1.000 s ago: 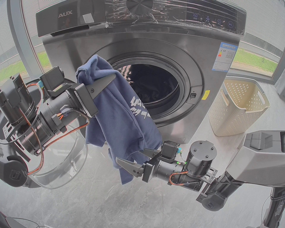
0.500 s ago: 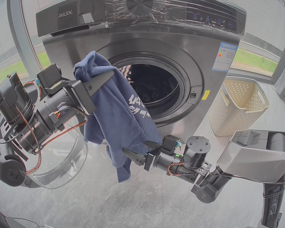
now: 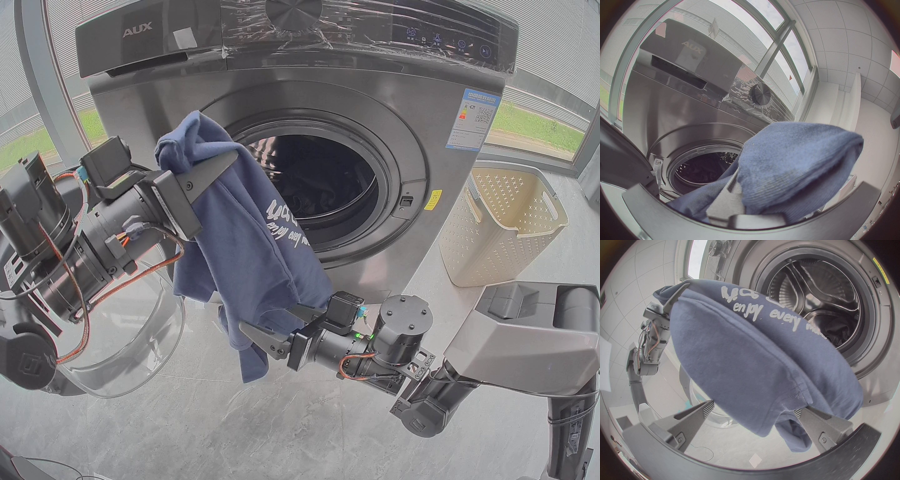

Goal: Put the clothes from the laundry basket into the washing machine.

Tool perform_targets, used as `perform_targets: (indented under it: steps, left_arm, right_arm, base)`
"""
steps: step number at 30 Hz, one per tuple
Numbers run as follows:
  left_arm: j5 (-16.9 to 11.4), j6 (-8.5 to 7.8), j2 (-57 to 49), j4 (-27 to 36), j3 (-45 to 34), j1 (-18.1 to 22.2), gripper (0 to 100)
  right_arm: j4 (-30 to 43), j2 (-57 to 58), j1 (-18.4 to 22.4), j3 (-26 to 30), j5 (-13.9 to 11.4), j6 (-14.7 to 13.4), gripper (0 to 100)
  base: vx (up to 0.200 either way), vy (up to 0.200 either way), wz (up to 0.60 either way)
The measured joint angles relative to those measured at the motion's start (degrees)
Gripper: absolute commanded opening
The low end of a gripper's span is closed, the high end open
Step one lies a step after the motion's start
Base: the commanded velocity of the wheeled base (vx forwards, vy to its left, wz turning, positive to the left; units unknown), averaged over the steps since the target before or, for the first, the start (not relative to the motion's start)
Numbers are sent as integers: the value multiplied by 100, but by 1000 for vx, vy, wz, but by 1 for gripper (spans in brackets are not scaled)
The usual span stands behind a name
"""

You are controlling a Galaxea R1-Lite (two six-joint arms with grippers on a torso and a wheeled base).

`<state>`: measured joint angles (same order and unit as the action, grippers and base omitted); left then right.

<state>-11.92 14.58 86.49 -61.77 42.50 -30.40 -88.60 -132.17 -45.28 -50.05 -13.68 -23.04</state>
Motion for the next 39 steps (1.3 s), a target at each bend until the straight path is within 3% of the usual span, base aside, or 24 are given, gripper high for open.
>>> perform_targets:
  steps: [4,10,14,15,30,39]
  left_arm:
    - [-1,6,20,-2,20,76,0]
    - [-4,6,28,0,35,105,0]
    - [-9,9,24,0,26,105,0]
    - [-11,9,24,0,24,105,0]
    - [-20,17,50,0,15,105,0]
    - [-15,17,63,-6,11,111,0]
  right_arm:
    - [-5,-2,2,-7,2,22,100]
    - [-5,-66,112,-135,16,352,100]
    - [-9,-107,160,-283,24,385,100]
    - [-9,-110,154,-330,24,383,0]
    - [-13,-90,112,-391,60,380,0]
    - [46,271,234,105,432,471,0]
  base:
    - [0,0,0]
    - [0,0,0]
    - [0,0,0]
    - [0,0,0]
    - [0,0,0]
    - [0,0,0]
